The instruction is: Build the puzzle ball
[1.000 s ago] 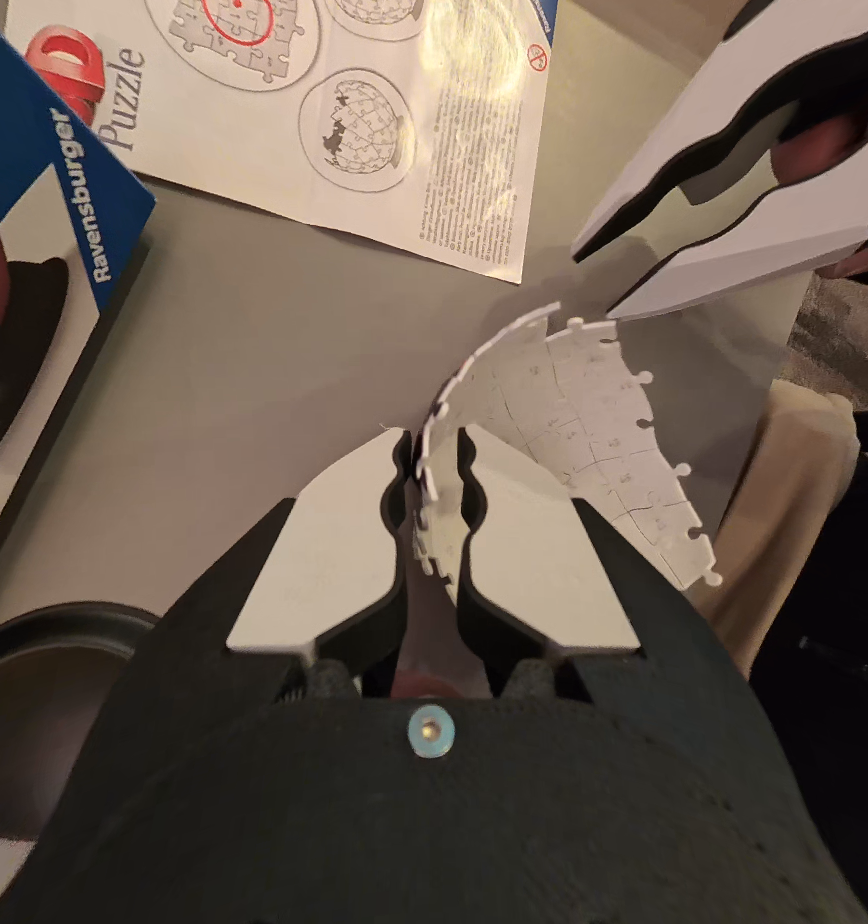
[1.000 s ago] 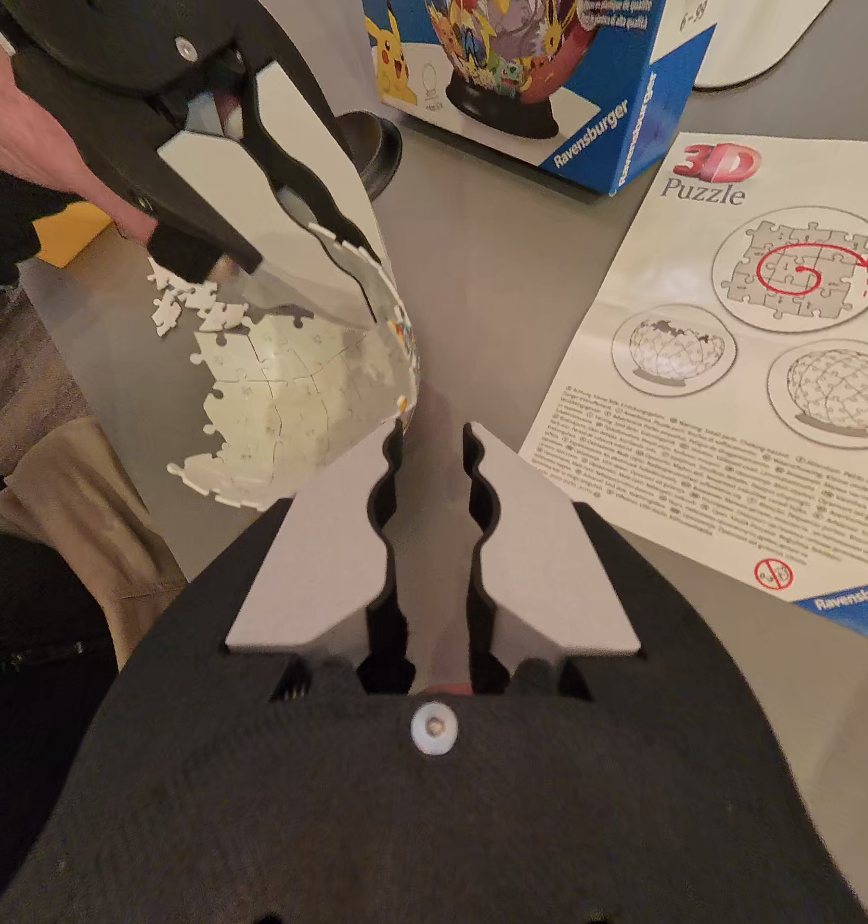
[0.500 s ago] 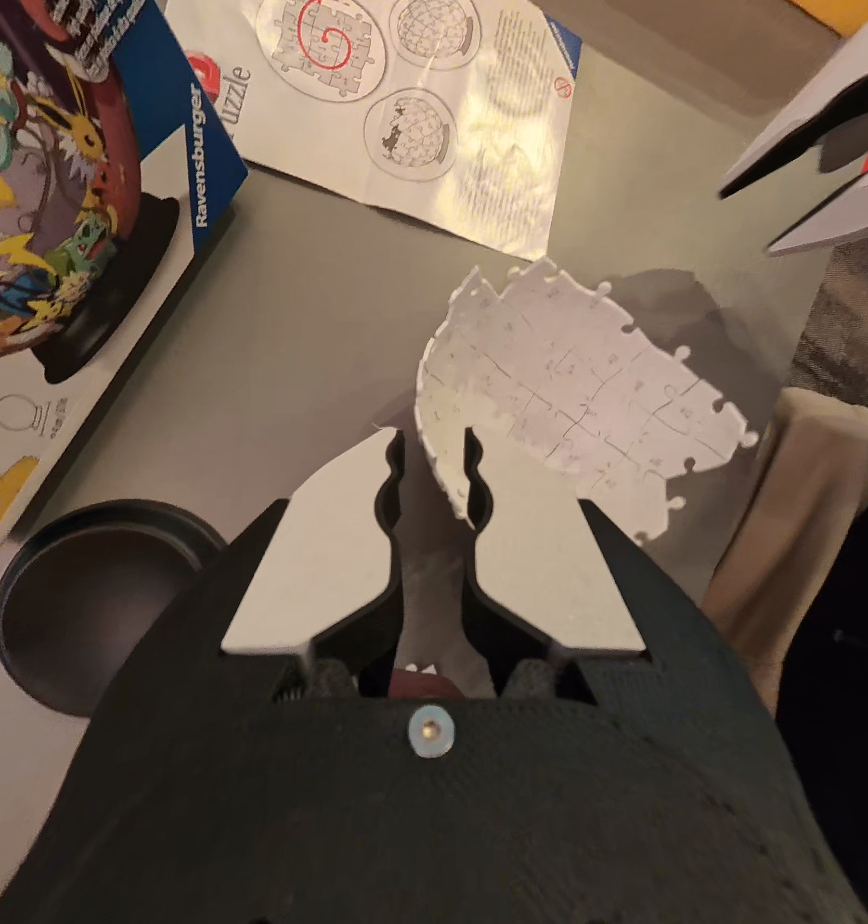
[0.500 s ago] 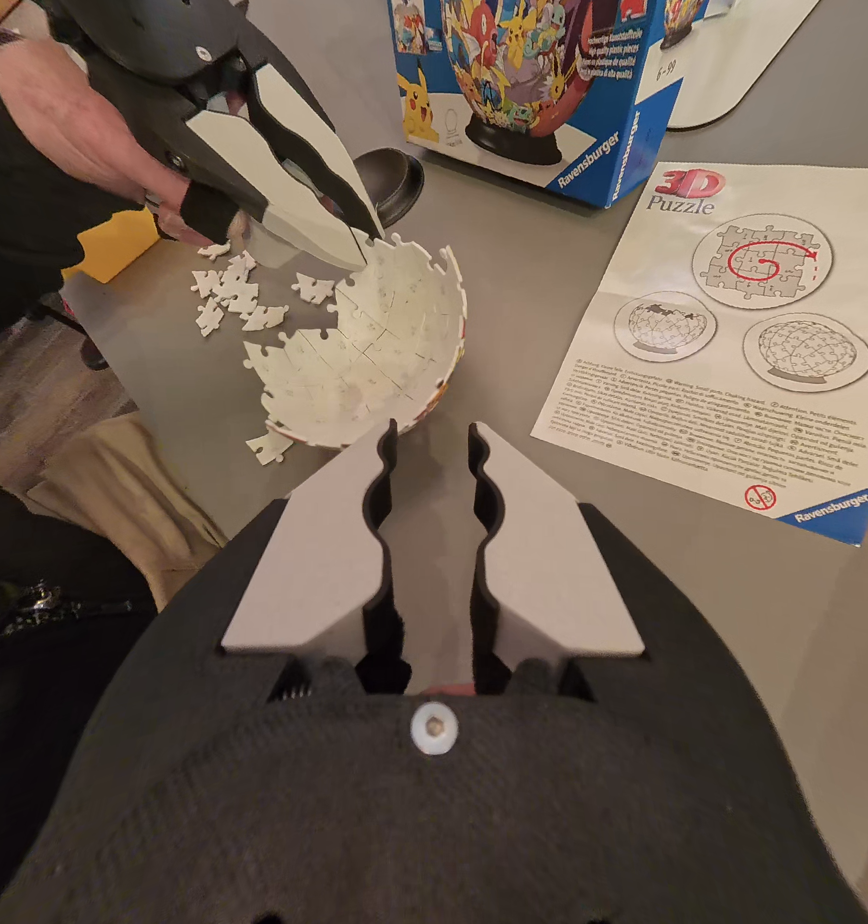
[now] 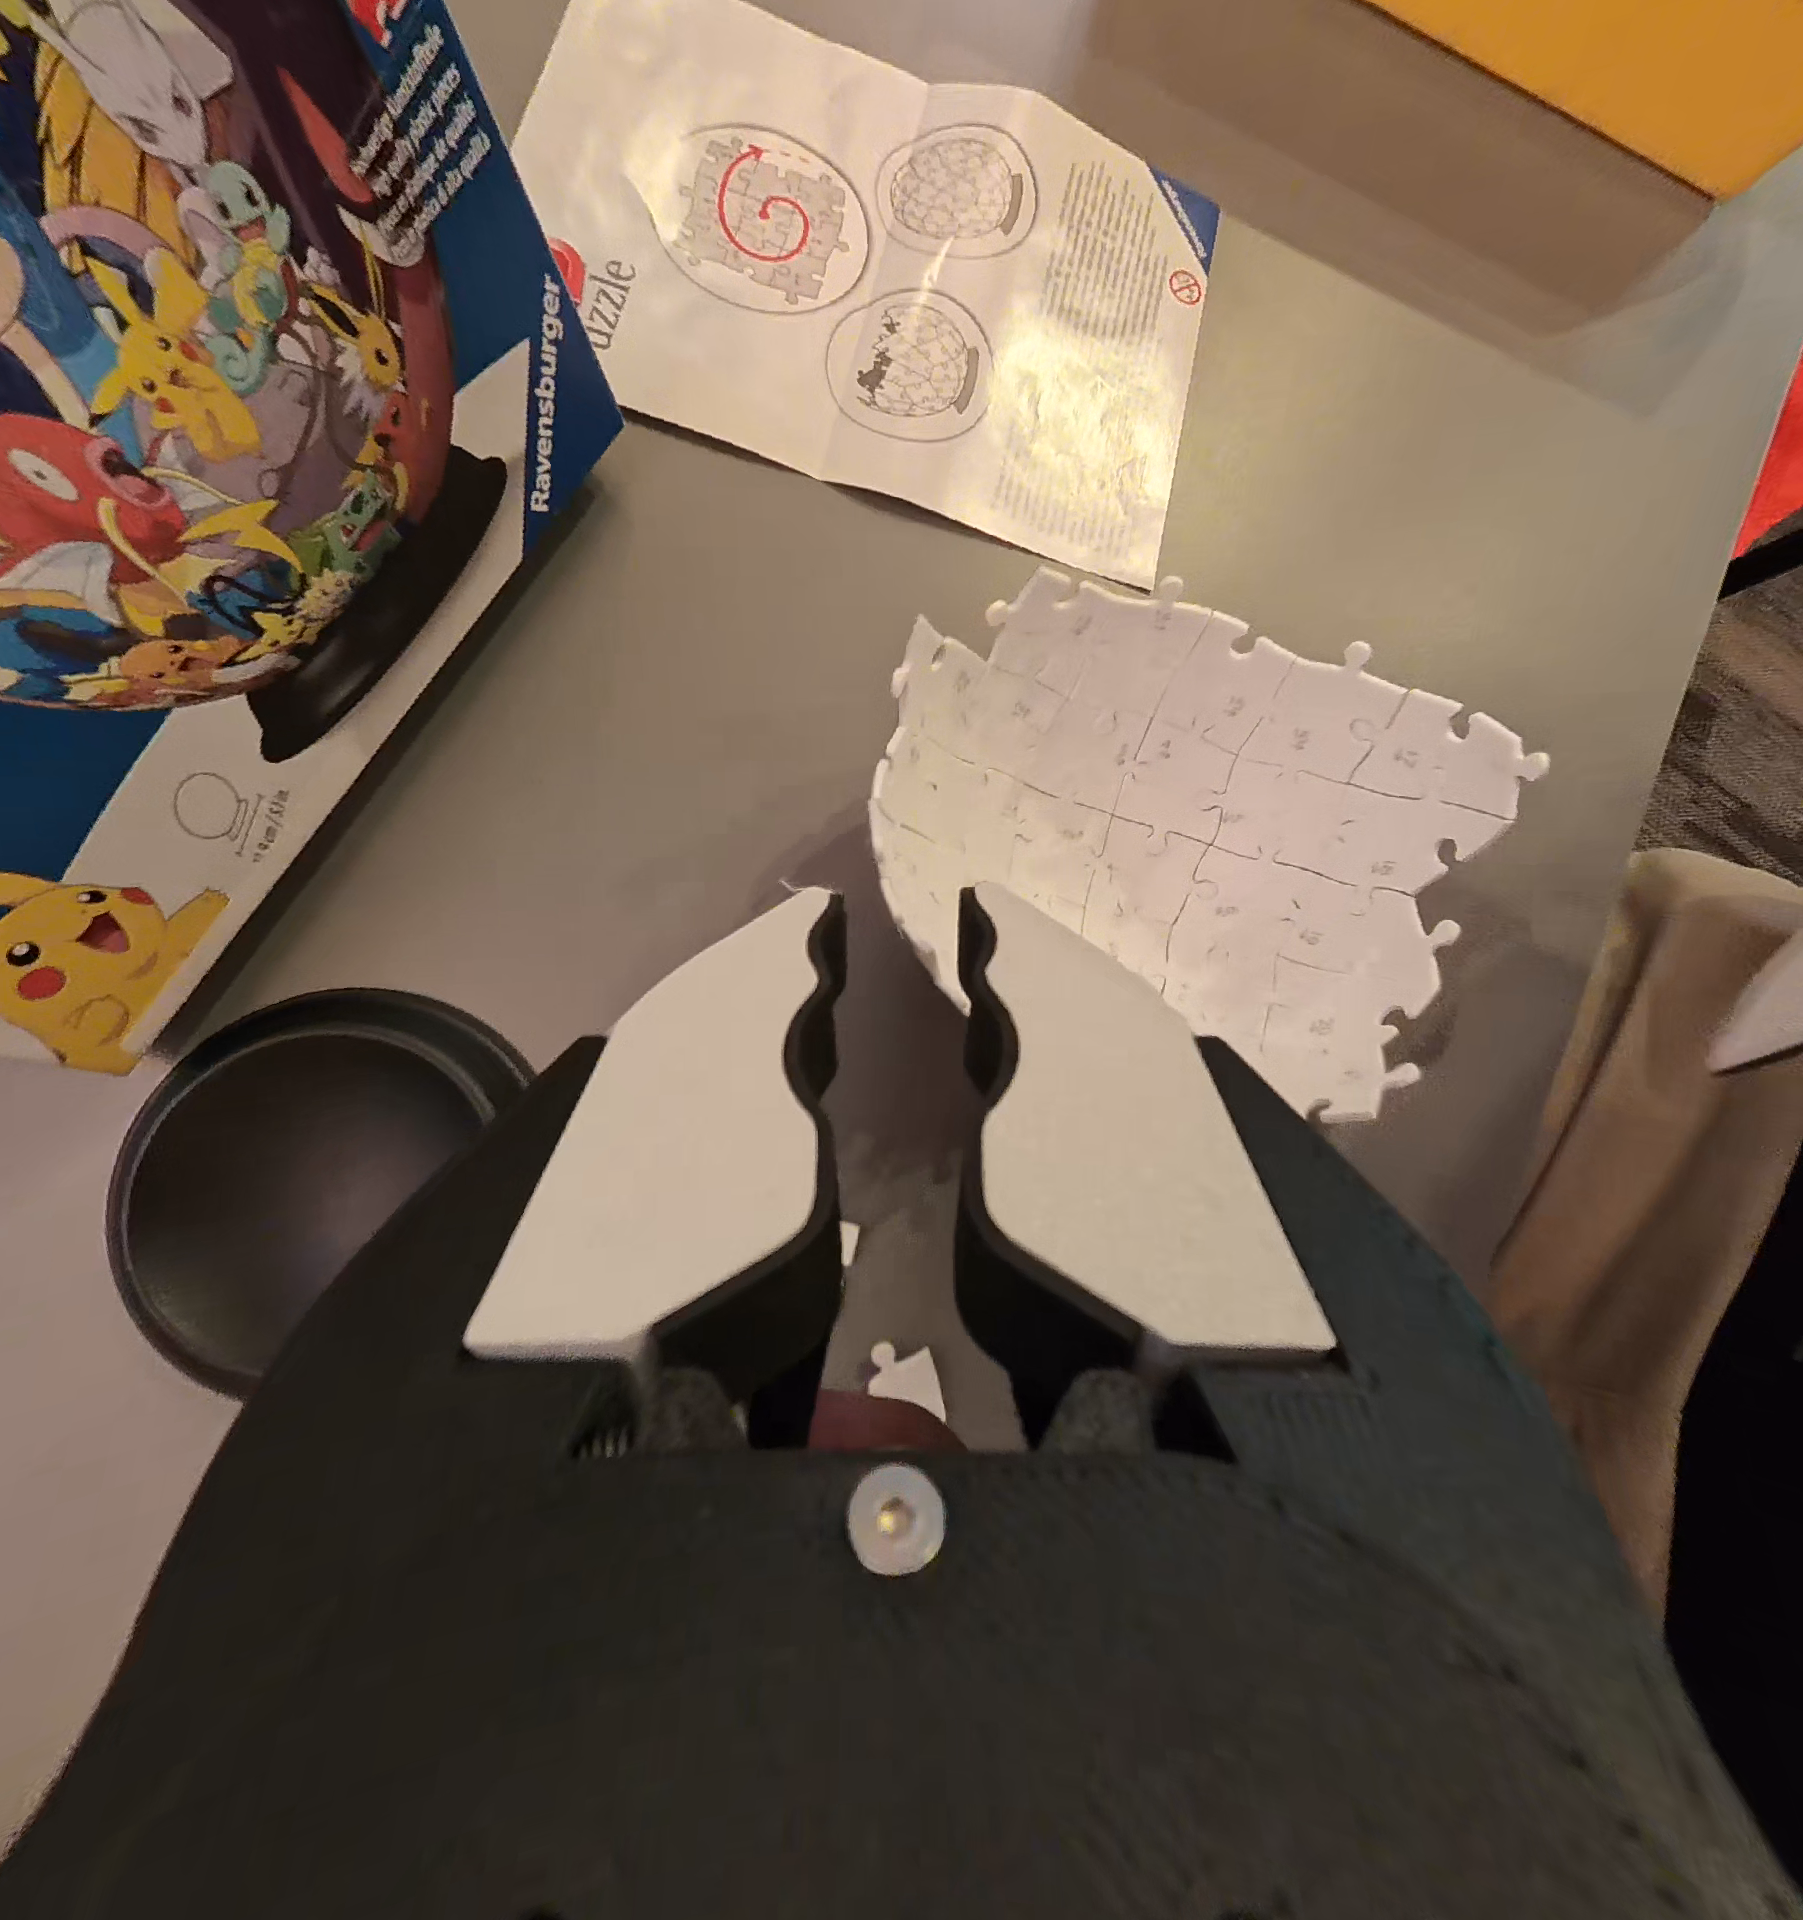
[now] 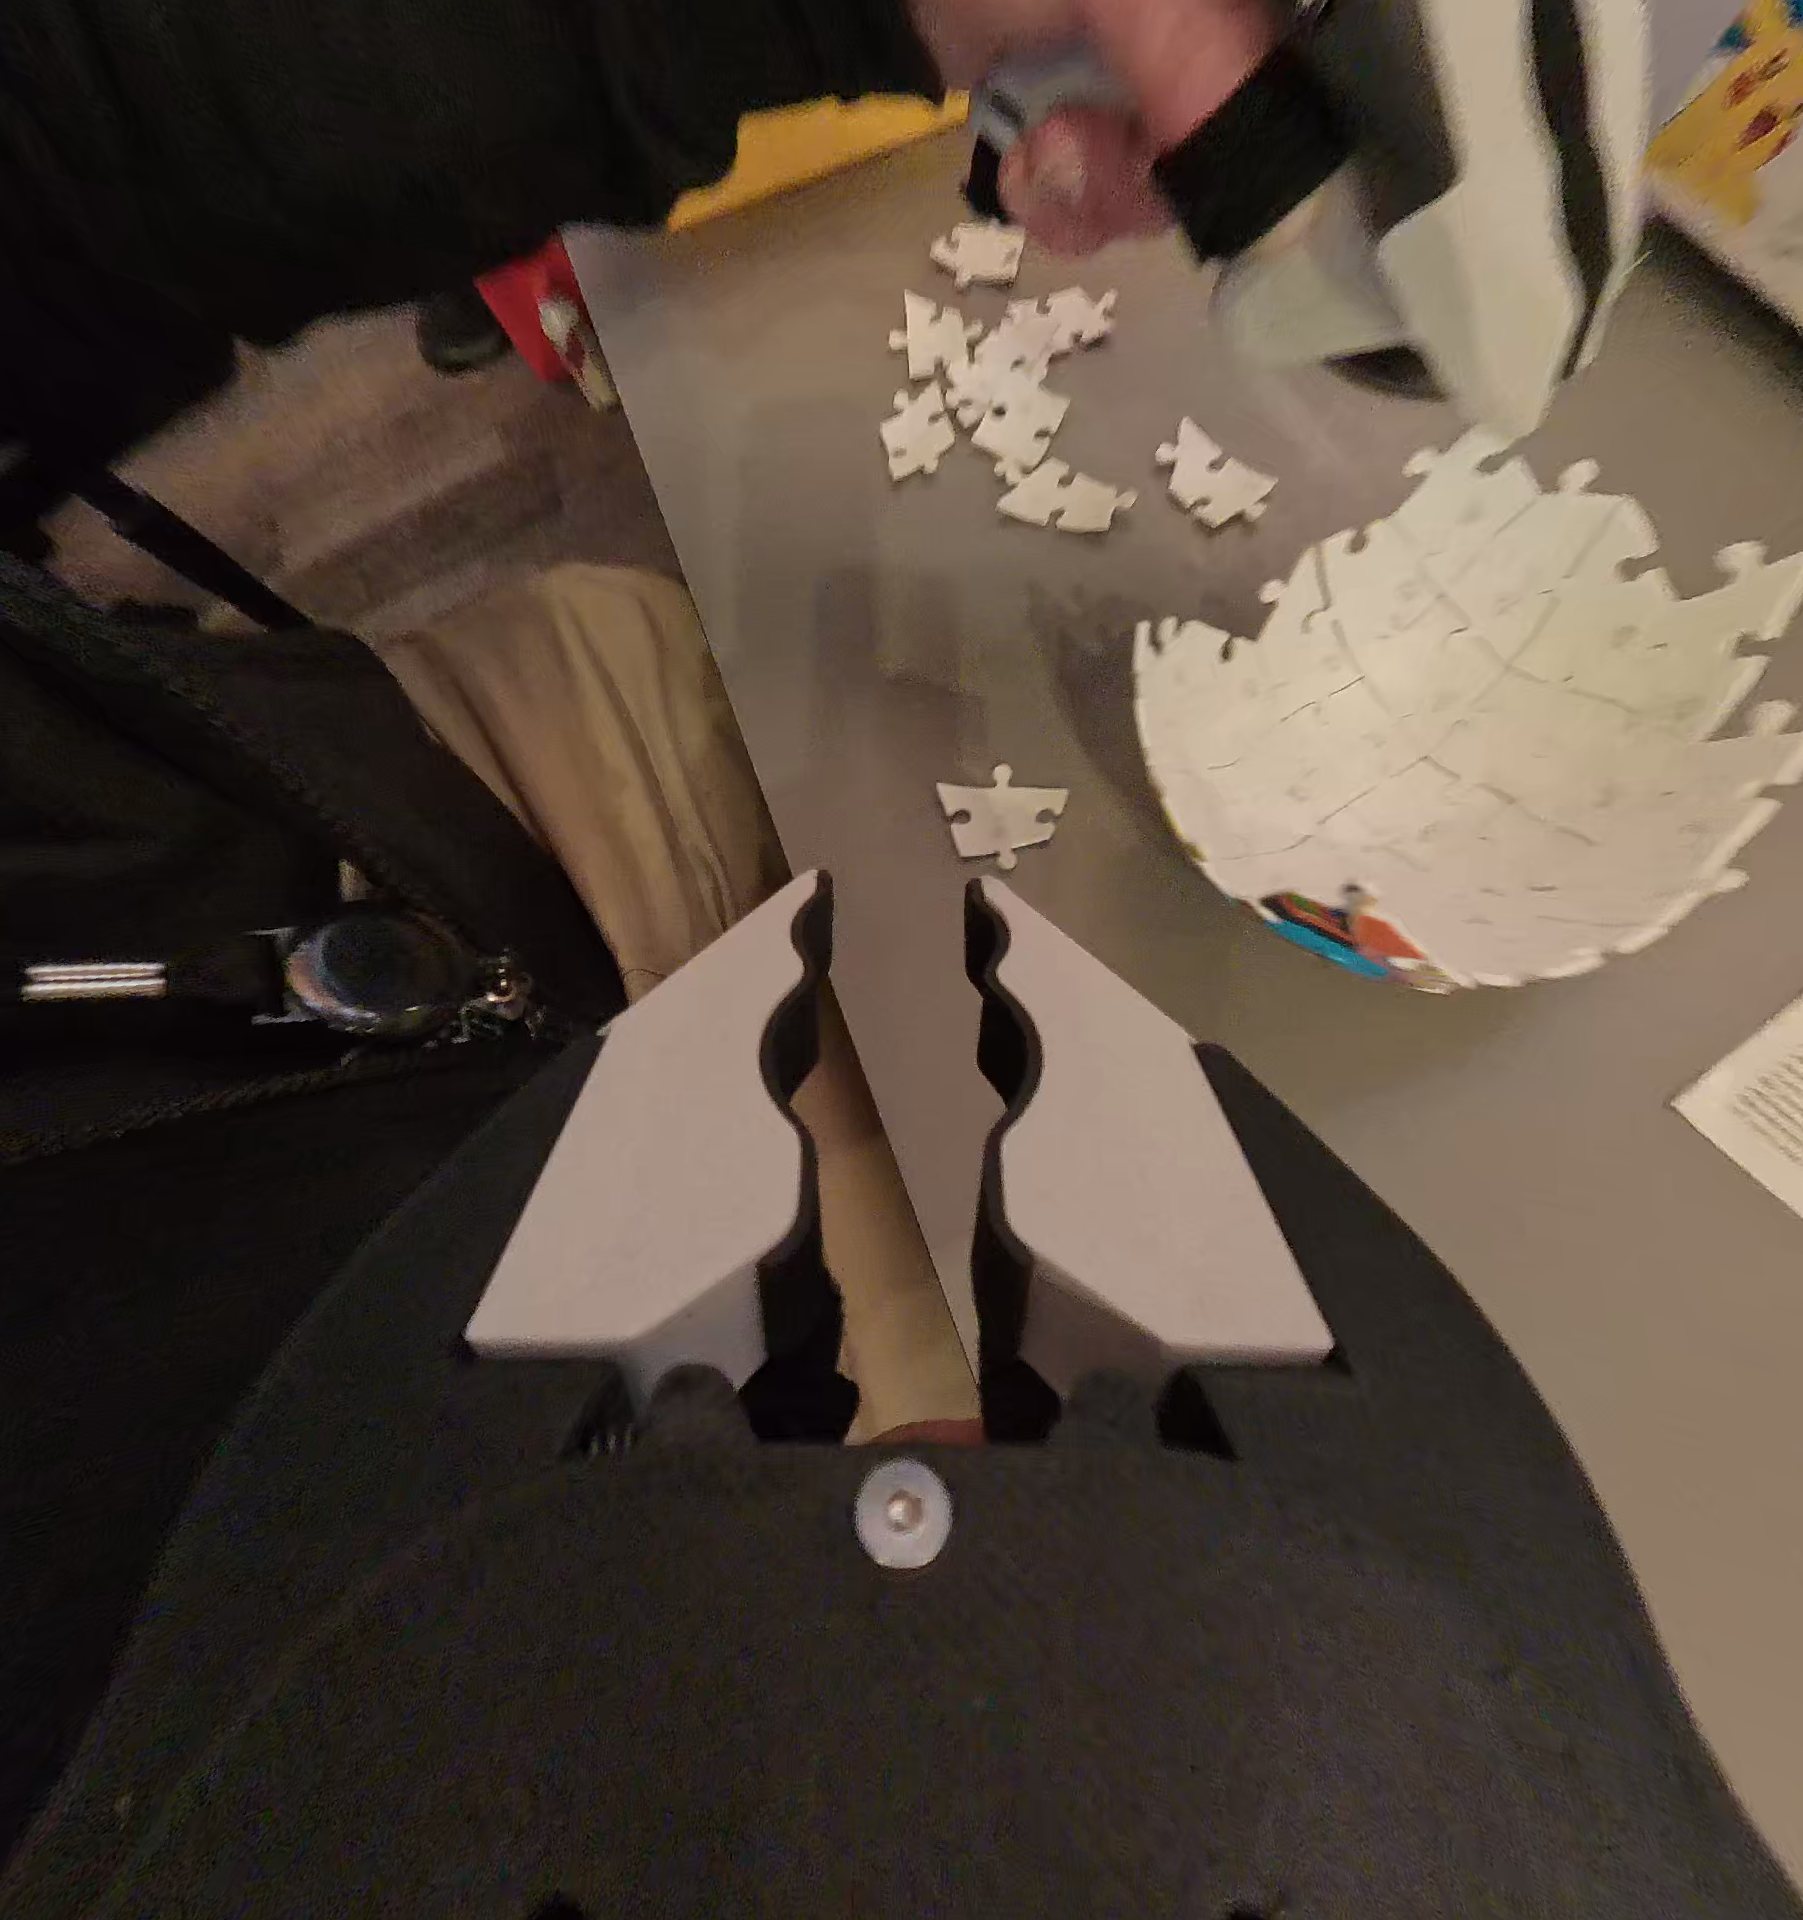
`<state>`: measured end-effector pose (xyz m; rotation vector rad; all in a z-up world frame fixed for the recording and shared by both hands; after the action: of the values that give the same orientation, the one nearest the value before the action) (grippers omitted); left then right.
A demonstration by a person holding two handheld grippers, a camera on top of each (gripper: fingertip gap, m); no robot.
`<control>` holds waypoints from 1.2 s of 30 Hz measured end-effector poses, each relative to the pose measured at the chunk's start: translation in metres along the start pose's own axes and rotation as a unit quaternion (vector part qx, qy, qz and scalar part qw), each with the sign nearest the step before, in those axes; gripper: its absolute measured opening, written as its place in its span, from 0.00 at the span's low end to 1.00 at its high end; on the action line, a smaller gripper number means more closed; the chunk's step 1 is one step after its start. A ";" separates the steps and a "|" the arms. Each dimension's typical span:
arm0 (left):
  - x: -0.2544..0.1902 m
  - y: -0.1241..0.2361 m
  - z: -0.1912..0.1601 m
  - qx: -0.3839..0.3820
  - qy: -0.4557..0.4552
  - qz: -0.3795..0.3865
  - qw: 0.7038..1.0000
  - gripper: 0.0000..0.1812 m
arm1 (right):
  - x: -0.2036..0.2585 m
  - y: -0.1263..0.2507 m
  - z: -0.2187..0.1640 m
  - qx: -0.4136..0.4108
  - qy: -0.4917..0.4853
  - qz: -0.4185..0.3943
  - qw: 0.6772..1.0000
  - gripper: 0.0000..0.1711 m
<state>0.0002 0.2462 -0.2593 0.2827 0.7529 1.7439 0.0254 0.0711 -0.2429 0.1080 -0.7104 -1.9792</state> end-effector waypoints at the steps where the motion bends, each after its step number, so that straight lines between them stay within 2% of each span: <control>1: 0.000 0.002 -0.001 -0.002 0.000 0.001 1.000 0.11 | 0.002 -0.010 -0.008 0.017 0.000 -0.005 1.000 0.15; 3: 0.002 0.004 -0.003 -0.002 -0.003 0.014 1.000 0.11 | -0.002 -0.030 -0.023 0.043 0.000 -0.035 0.998 0.21; 6: 0.002 0.015 -0.003 -0.010 -0.005 0.033 0.999 0.11 | -0.008 -0.054 -0.033 0.060 0.028 -0.071 0.995 0.20; 10: -0.009 0.040 -0.015 -0.019 -0.015 0.054 0.998 0.13 | -0.011 -0.066 -0.033 0.077 0.078 -0.096 0.989 0.19; 14: -0.027 0.060 -0.039 -0.012 -0.004 0.053 0.999 0.12 | -0.021 -0.073 -0.039 0.099 0.105 -0.121 0.982 0.23; 18: -0.064 0.044 -0.079 0.025 0.023 0.009 0.999 0.12 | -0.024 -0.077 -0.041 0.096 0.091 -0.114 0.985 0.22; 21: -0.080 0.025 -0.094 0.043 0.027 -0.004 0.999 0.12 | -0.027 -0.080 -0.043 0.086 0.052 -0.102 0.990 0.22; 23: -0.085 0.014 -0.101 0.054 0.028 -0.009 0.998 0.13 | -0.030 -0.080 -0.042 0.079 0.048 -0.105 0.990 0.17; 32: -0.100 -0.003 -0.108 0.054 -0.006 -0.021 0.998 0.15 | -0.032 -0.081 -0.041 0.060 0.036 -0.103 0.992 0.12; 36: -0.102 -0.005 -0.108 0.045 -0.008 -0.015 0.999 0.12 | -0.032 -0.082 -0.041 0.057 0.045 -0.103 0.992 0.11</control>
<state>-0.0234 0.1157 -0.3256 0.3446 0.8218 1.6802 -0.0071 0.1076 -0.3265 0.3494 -0.7799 -2.1144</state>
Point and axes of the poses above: each gripper's, where its closed fingertips meet, y back along the fingers, z out of its top, x = y × z across the jaws, the point moved 1 cm from there along y, back along the fingers, and after that the axes turned 9 degrees about -x, right-handed, at the moved point
